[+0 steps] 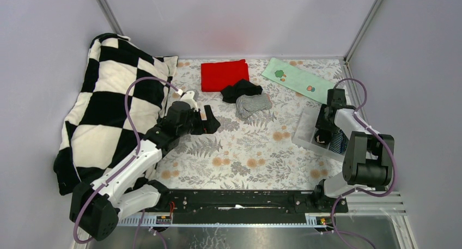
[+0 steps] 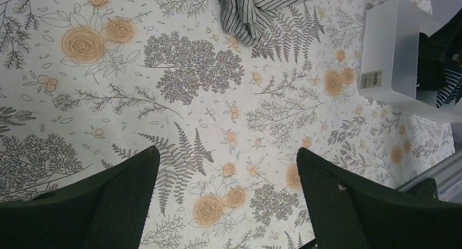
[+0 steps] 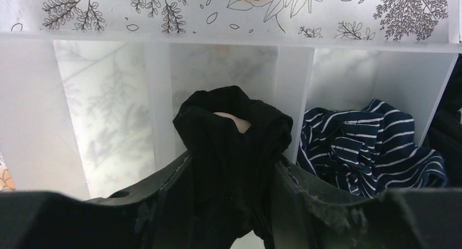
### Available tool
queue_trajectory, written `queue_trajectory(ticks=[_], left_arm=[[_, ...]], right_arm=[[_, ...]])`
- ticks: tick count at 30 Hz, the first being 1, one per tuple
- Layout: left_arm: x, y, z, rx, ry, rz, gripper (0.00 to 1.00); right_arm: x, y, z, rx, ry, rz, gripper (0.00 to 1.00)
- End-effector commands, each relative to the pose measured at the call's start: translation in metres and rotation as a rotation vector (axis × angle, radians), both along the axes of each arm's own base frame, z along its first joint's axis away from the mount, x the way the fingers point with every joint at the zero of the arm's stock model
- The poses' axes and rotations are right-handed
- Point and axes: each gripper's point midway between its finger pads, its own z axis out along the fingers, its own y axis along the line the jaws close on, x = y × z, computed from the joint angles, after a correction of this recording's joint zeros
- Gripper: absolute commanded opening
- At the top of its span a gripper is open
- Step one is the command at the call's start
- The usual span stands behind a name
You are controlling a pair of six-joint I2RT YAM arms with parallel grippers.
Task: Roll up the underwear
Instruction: Place the underwear in the storage box.
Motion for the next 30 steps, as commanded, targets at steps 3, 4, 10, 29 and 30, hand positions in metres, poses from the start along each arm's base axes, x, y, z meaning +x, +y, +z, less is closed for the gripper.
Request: queue_trajectory(ticks=[3, 4, 10, 29, 30], left_arm=[[0.003, -0.002, 0.008, -0.028, -0.03, -0.008, 0.99], [0.004, -0.002, 0.009, -0.029, -0.03, -0.008, 0.99], [0.003, -0.002, 0.007, -0.033, -0.022, -0.012, 0.99], [0.011, 0.009, -0.003, 0.017, 0.053, 0.055, 0.99], [0.013, 0.012, -0.004, 0.027, 0.062, 0.068, 0.99]], right_arm=[[0.011, -0.001, 0.011, -0.009, -0.022, -0.002, 0.62], [0.012, 0.0, 0.013, -0.007, -0.03, -0.001, 0.63], [0.02, 0.001, 0.039, 0.0, -0.088, 0.002, 0.7], [0.032, 0.044, 0.193, 0.229, -0.492, -0.008, 0.83], [0.031, 0.052, 0.205, 0.268, -0.523, 0.016, 0.84]])
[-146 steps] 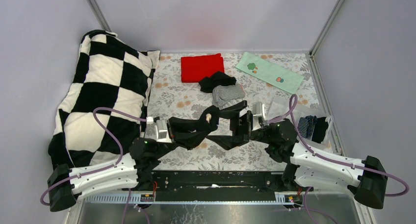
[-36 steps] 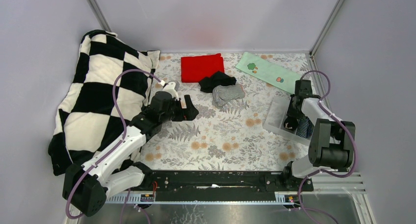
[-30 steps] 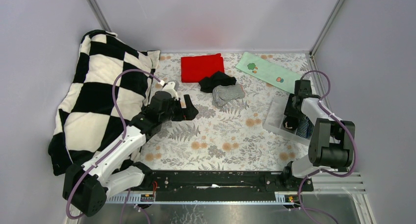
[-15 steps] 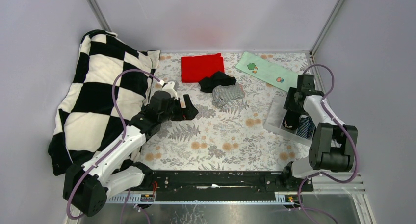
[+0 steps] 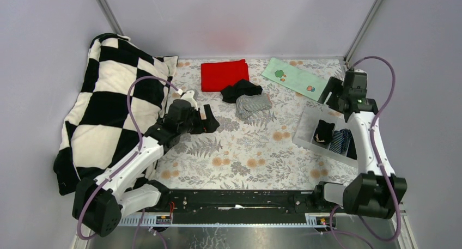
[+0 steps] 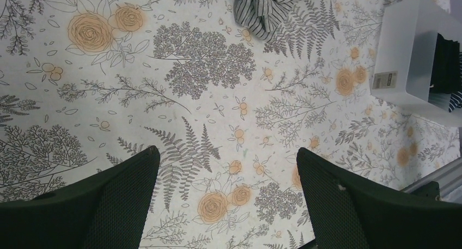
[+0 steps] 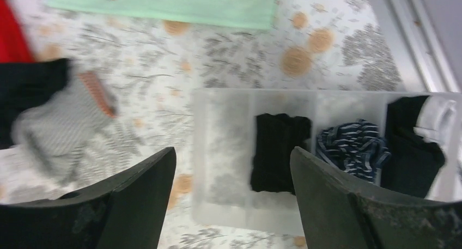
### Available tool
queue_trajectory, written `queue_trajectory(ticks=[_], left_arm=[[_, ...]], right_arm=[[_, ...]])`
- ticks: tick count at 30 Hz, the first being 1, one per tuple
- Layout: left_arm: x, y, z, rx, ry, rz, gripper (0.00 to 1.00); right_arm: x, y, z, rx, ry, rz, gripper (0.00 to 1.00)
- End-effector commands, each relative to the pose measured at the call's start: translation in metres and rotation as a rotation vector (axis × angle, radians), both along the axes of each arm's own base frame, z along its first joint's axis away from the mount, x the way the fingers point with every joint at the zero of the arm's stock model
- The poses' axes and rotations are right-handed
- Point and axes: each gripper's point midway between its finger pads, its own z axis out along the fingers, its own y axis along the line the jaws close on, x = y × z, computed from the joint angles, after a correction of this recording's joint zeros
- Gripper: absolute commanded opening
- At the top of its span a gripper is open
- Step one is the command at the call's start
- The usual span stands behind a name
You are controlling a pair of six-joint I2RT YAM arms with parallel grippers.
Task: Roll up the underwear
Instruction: Place the underwear in the storage box, then pick up the underwear from the center of the board.
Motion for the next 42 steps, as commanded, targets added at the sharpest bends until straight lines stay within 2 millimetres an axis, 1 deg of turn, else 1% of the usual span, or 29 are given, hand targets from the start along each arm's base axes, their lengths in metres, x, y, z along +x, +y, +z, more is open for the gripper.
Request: queue_trajectory(ticks=[1, 3, 5, 7, 9, 11, 14, 16, 18, 20, 22, 25, 26, 27, 30, 31, 33, 34, 39, 40, 42], left_arm=[[0.011, 0.009, 0.003, 0.03, 0.028, 0.064, 0.99], [0.013, 0.011, 0.004, 0.031, 0.035, 0.079, 0.99], [0.013, 0.013, 0.01, 0.024, 0.015, 0.08, 0.99], [0.012, 0.016, 0.016, 0.024, -0.019, 0.086, 0.99], [0.01, 0.022, 0.023, 0.028, -0.056, 0.096, 0.99], [0.005, 0.026, 0.025, 0.036, -0.075, 0.093, 0.99], [-0.002, 0.039, 0.025, 0.069, -0.082, 0.126, 0.99], [-0.005, 0.039, 0.025, 0.064, -0.083, 0.123, 0.99], [-0.008, 0.043, 0.026, 0.077, -0.066, 0.137, 0.99], [-0.013, 0.047, 0.032, 0.089, -0.059, 0.139, 0.99], [-0.017, 0.053, 0.034, 0.106, -0.075, 0.148, 0.99], [-0.022, 0.066, 0.028, 0.145, -0.096, 0.178, 0.99], [-0.023, 0.069, 0.024, 0.157, -0.097, 0.184, 0.99], [-0.023, 0.071, 0.023, 0.164, -0.096, 0.191, 0.99], [-0.021, 0.069, 0.021, 0.169, -0.088, 0.183, 0.99], [-0.02, 0.067, 0.017, 0.173, -0.075, 0.175, 0.99], [-0.02, 0.064, 0.013, 0.176, -0.054, 0.158, 0.99], [-0.02, 0.063, 0.011, 0.177, -0.046, 0.152, 0.99], [-0.019, 0.062, 0.012, 0.175, -0.051, 0.151, 0.99], [-0.019, 0.062, 0.012, 0.174, -0.053, 0.151, 0.99], [-0.019, 0.062, 0.012, 0.173, -0.052, 0.15, 0.99]], right_arm=[[0.0, 0.042, 0.071, 0.188, -0.198, 0.101, 0.86], [-0.006, 0.058, 0.089, 0.249, -0.254, 0.159, 0.87], [-0.013, 0.07, 0.098, 0.289, -0.282, 0.202, 0.88], [-0.018, 0.078, 0.099, 0.335, -0.29, 0.221, 0.87], [-0.021, 0.089, 0.093, 0.404, -0.289, 0.232, 0.84], [-0.019, 0.098, 0.081, 0.441, -0.264, 0.228, 0.8], [-0.011, 0.124, 0.057, 0.366, -0.206, 0.266, 0.79], [-0.001, 0.149, 0.04, 0.352, -0.169, 0.298, 0.79], [0.015, 0.164, 0.023, 0.385, -0.155, 0.285, 0.78], [0.03, 0.174, 0.003, 0.393, -0.127, 0.255, 0.75], [0.044, 0.181, -0.018, 0.399, -0.108, 0.22, 0.74], [0.066, 0.192, -0.051, 0.439, -0.08, 0.157, 0.72], [0.073, 0.195, -0.07, 0.447, -0.047, 0.137, 0.72], [0.081, 0.199, -0.079, 0.461, -0.034, 0.127, 0.72], [0.099, 0.212, -0.109, 0.498, 0.017, 0.109, 0.71], [0.106, 0.216, -0.114, 0.514, 0.019, 0.11, 0.71], [0.12, 0.226, -0.116, 0.551, -0.004, 0.122, 0.71], [0.121, 0.229, -0.12, 0.566, 0.0, 0.117, 0.7], [0.134, 0.244, -0.125, 0.607, -0.009, 0.125, 0.67], [0.136, 0.246, -0.127, 0.61, -0.005, 0.127, 0.66], [0.14, 0.25, -0.129, 0.609, 0.002, 0.133, 0.61]])
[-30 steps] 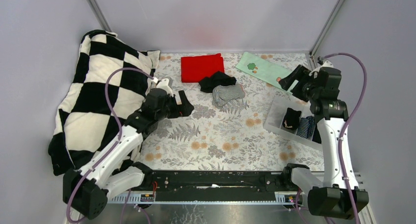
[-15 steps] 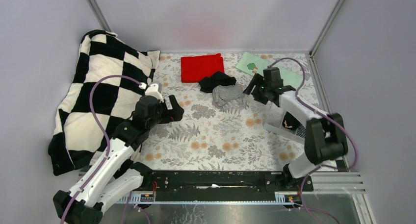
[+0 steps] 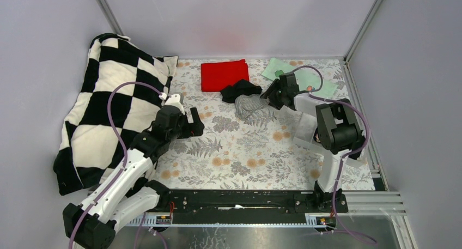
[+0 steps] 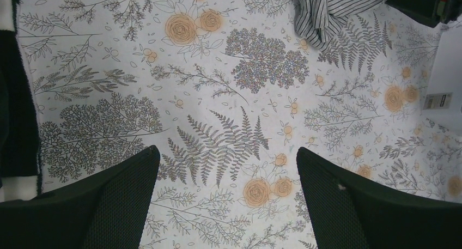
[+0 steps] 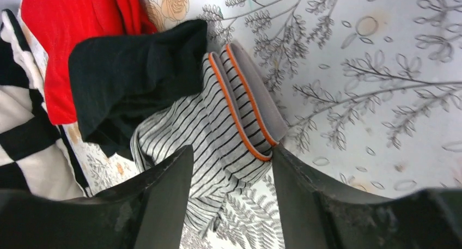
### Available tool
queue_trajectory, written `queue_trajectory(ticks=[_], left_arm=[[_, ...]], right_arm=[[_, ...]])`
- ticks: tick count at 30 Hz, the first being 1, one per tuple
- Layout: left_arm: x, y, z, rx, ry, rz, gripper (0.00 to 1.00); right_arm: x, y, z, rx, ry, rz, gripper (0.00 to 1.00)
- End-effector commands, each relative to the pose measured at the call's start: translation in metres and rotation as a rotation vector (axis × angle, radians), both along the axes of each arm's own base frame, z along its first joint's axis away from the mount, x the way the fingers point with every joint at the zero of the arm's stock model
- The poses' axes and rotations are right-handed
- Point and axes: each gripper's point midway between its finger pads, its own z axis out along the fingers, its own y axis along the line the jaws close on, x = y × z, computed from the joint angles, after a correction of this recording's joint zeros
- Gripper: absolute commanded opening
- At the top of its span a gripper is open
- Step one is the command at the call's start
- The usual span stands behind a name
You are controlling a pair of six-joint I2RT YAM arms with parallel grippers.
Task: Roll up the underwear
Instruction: Pick up the underwear from the center of the board.
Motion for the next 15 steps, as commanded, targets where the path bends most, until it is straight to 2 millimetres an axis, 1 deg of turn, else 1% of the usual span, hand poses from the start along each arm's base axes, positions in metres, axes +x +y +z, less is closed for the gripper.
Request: queue_trajectory(ticks=[1, 3, 5, 7, 8, 10, 11, 14, 15], left_arm=[[-0.002, 0.002, -0.002, 0.016, -0.004, -0.013, 0.99], [-0.002, 0.002, -0.002, 0.013, -0.002, -0.017, 0.99], [-0.003, 0.001, -0.003, 0.011, 0.001, -0.022, 0.99], [-0.002, 0.001, -0.003, 0.011, 0.002, -0.022, 0.99], [-0.002, 0.001, -0.003, 0.013, 0.003, -0.021, 0.99], [-0.002, 0.001, -0.003, 0.014, 0.002, -0.021, 0.99], [-0.001, 0.001, -0.002, 0.014, 0.0, -0.02, 0.99], [-0.002, 0.001, -0.003, 0.013, 0.0, -0.02, 0.99], [-0.001, 0.001, -0.002, 0.013, -0.001, -0.019, 0.99]], right_arm=[[0.019, 0.021, 0.008, 0.047, -0.032, 0.014, 0.57], [0.018, 0.019, 0.001, 0.018, -0.012, 0.009, 0.5], [0.016, 0.019, -0.003, -0.008, 0.001, 0.013, 0.47], [0.015, 0.019, 0.001, -0.03, -0.013, 0.029, 0.31], [0.016, 0.018, 0.007, -0.046, -0.031, 0.037, 0.22], [0.019, 0.017, 0.03, -0.069, -0.098, 0.054, 0.06], [0.021, 0.017, 0.046, -0.074, -0.141, 0.062, 0.01], [0.022, 0.019, 0.101, -0.065, -0.263, 0.098, 0.0], [0.024, 0.019, 0.124, -0.076, -0.304, 0.115, 0.0]])
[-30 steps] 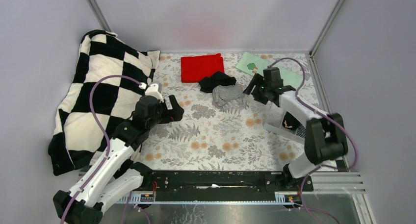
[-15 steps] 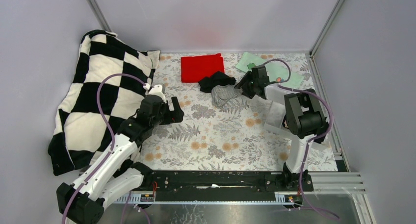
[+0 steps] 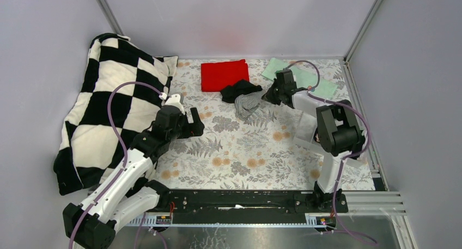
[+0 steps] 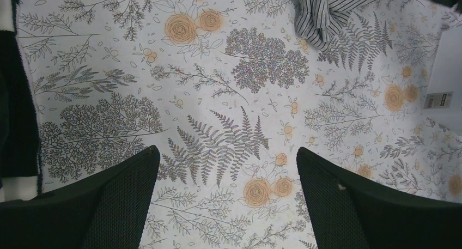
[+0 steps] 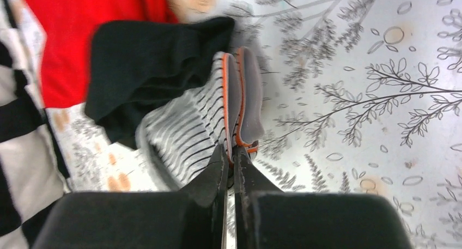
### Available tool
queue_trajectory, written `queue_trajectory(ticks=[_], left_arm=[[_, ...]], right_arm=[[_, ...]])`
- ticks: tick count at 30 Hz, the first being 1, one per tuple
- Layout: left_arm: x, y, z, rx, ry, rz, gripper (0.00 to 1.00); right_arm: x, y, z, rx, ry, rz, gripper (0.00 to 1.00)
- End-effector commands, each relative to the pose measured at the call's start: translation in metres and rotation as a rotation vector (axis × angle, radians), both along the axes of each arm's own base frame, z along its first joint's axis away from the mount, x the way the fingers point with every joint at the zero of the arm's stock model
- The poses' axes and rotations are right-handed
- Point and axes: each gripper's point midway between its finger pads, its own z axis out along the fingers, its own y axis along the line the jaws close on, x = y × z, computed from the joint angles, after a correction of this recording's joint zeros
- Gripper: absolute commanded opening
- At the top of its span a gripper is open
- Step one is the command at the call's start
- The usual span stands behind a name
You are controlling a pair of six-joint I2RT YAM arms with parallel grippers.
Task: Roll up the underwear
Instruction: Pick up the underwear from the center of the board, then place the underwear at the center of the board.
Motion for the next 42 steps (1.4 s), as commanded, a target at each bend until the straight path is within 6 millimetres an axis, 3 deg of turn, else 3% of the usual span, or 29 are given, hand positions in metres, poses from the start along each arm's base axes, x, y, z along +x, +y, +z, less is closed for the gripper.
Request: queue_trajectory(ticks=[1, 5, 9, 12, 16, 25, 27, 30, 31, 33, 34, 36, 39, 42], left_arm=[[-0.001, 0.002, -0.002, 0.013, -0.002, -0.015, 0.99], [-0.001, 0.003, -0.001, 0.014, -0.007, -0.009, 0.99], [-0.001, 0.004, 0.002, 0.014, -0.017, 0.002, 0.99], [0.0, 0.007, 0.004, 0.017, -0.028, 0.017, 0.99], [0.002, 0.013, 0.009, 0.018, -0.05, 0.054, 0.99], [-0.001, 0.032, 0.03, 0.012, -0.129, 0.15, 0.99], [-0.003, 0.034, 0.034, -0.001, -0.149, 0.156, 0.99], [-0.005, 0.034, 0.035, -0.009, -0.154, 0.157, 0.99], [-0.005, 0.034, 0.035, -0.01, -0.15, 0.159, 0.99], [-0.005, 0.033, 0.033, -0.011, -0.142, 0.156, 0.99], [-0.005, 0.032, 0.032, -0.012, -0.14, 0.153, 0.99], [-0.005, 0.03, 0.031, -0.017, -0.132, 0.145, 0.99], [-0.005, 0.026, 0.03, -0.026, -0.126, 0.128, 0.99], [-0.006, 0.015, 0.03, -0.063, -0.12, 0.085, 0.99]], right_arm=[[0.017, 0.006, 0.141, -0.008, -0.303, 0.081, 0.0], [0.003, 0.001, 0.21, -0.03, -0.404, 0.119, 0.0], [-0.022, -0.002, 0.255, -0.069, -0.445, 0.18, 0.0], [-0.049, -0.007, 0.266, -0.144, -0.422, 0.231, 0.0], [-0.09, 0.0, 0.265, -0.204, -0.371, 0.337, 0.0], [-0.206, 0.088, 0.26, -0.117, -0.394, 0.816, 0.0], [-0.223, 0.091, 0.256, -0.054, -0.419, 0.85, 0.0], [-0.225, 0.066, 0.217, -0.112, -0.381, 0.749, 0.0], [-0.223, 0.053, 0.195, -0.17, -0.338, 0.698, 0.04], [-0.22, 0.02, 0.141, -0.322, -0.211, 0.594, 0.33], [-0.221, 0.002, 0.116, -0.405, -0.139, 0.55, 0.41], [-0.228, -0.032, 0.079, -0.563, 0.01, 0.474, 0.48], [-0.226, -0.053, 0.07, -0.646, 0.051, 0.378, 0.52], [-0.217, -0.049, 0.086, -0.606, -0.012, 0.312, 0.59]])
